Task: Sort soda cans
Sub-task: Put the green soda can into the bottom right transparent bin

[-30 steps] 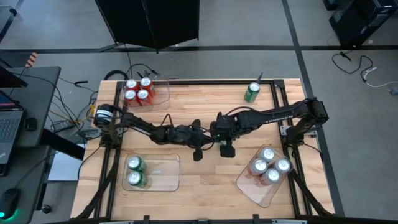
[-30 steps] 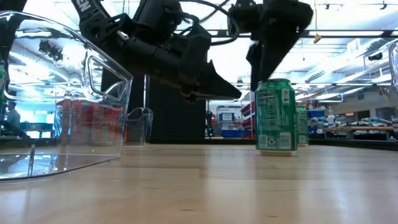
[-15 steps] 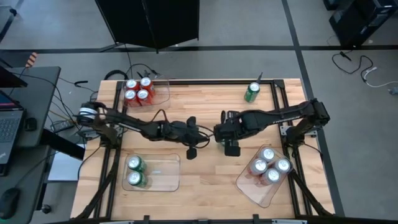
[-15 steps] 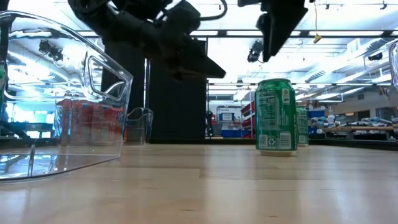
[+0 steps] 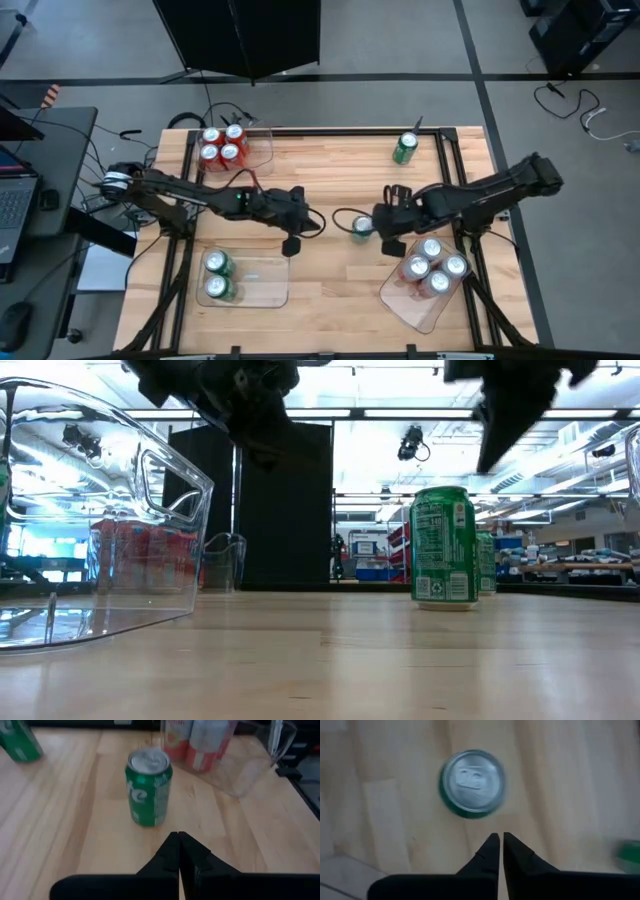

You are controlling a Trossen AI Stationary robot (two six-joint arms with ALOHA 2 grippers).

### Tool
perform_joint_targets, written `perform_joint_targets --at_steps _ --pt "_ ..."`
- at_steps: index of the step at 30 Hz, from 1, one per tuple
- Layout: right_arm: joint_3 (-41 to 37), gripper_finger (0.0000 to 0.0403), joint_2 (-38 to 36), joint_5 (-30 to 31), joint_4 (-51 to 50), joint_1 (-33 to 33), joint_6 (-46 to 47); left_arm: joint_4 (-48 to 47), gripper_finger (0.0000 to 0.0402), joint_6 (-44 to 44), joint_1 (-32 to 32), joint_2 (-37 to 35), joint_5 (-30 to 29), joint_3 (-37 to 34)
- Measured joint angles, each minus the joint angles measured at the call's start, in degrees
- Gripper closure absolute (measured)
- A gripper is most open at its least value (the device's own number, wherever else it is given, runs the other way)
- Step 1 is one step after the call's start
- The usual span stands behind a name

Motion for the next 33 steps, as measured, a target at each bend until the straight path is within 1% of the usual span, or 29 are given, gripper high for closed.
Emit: perform_joint_targets --at_steps 3,6,11,15,19,21,24,27,33 --pt "-9.82 0.0400 -3.76 -3.01 11.81 -0.02 0.32 -5.59 0.0401 -1.03 0.05 0.00 0.11 2.00" --pt "-17.10 0.0401 -5.17 -3.63 20.92 -0.55 0.45 -10.59 0.0401 -2.12 0.38 0.04 0.52 3.46" --pt "-24.00 0.0402 -4.86 -3.64 29.34 -1.91 0.64 -11.91 0.0396 -3.22 0.84 0.09 3.06 4.56" --pt "-26.66 0.0402 -3.57 -3.72 34.66 -3.28 0.59 -12.20 0.0376 -1.99 0.86 0.11 4.21 4.63" --pt "-28.21 0.0402 -2.71 -3.78 40.52 -4.37 0.18 -12.26 0.0337 -1.80 0.86 0.11 9.13 4.65" --pt "-28.58 0.0402 -2.04 -4.43 42.35 -4.71 -0.07 -12.38 0.0313 -2.66 0.60 0.11 10.09 4.65" --pt "-28.58 0.0403 -0.45 -5.06 45.24 -5.14 -1.27 -12.69 0.0274 -4.73 0.47 0.15 10.28 4.86" --pt "-28.58 0.0403 1.32 -5.35 48.24 -5.70 -2.61 -12.43 0.0234 -4.88 0.36 0.15 10.10 5.50" --pt "-28.58 0.0403 5.95 -6.94 55.82 -6.50 -4.15 -12.23 0.0155 -4.64 0.36 0.20 7.11 7.49"
